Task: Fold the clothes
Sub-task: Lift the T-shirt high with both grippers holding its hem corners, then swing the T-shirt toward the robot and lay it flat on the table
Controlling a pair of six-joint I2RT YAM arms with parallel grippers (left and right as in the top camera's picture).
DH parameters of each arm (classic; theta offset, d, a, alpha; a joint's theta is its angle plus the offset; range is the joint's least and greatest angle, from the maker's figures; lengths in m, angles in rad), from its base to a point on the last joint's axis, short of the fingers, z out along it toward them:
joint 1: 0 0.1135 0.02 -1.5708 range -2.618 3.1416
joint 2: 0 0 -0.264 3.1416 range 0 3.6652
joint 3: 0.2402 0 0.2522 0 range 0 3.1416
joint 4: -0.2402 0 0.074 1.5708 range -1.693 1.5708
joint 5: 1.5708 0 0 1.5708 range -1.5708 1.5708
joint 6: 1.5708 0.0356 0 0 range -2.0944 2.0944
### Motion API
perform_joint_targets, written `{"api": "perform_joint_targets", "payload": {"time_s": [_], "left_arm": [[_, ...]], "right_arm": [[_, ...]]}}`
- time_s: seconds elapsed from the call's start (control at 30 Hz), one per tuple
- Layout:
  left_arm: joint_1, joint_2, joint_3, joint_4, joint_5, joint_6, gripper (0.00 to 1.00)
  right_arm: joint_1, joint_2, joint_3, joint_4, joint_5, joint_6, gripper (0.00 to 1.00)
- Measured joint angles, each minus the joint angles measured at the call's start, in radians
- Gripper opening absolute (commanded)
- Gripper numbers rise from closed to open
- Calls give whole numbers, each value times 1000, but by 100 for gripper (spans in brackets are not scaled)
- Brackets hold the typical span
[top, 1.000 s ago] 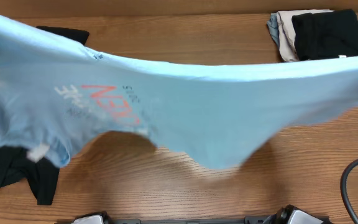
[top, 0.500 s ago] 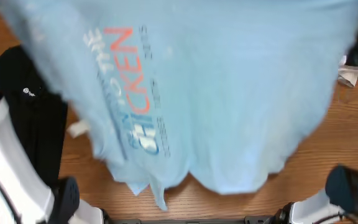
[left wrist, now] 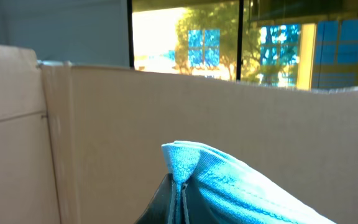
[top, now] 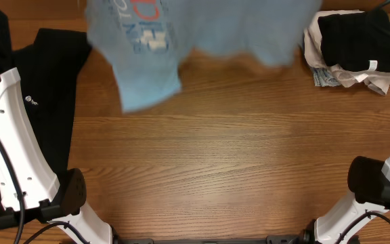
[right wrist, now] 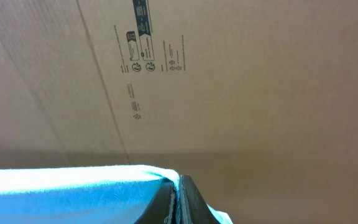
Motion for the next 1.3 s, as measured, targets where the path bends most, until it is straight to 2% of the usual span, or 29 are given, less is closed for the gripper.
{"api": "perform_joint_targets", "payload": {"time_s": [0.33,0.57,0.73,1.0,1.23,1.3], "left_arm": [[2,32,18,-211,7,33,4],[2,175,18,-516,41,48,4],[2,236,5,-710,94,34,4],[5,192,6,-968,145,5,4],[5,108,7,-1201,134,-6,4],[6,87,6,-1225,134,-8,4]], "right_arm": [[0,64,-106,-58,-64,3,4],[0,184,-252,-125,-87,-16,4],[-3,191,-266,-214,-87,-48,4],[-49,186,-265,-426,-137,-87,4],[-84,148,-266,-591,-137,-102,4],[-89,125,-266,-633,-128,-103,4]]}}
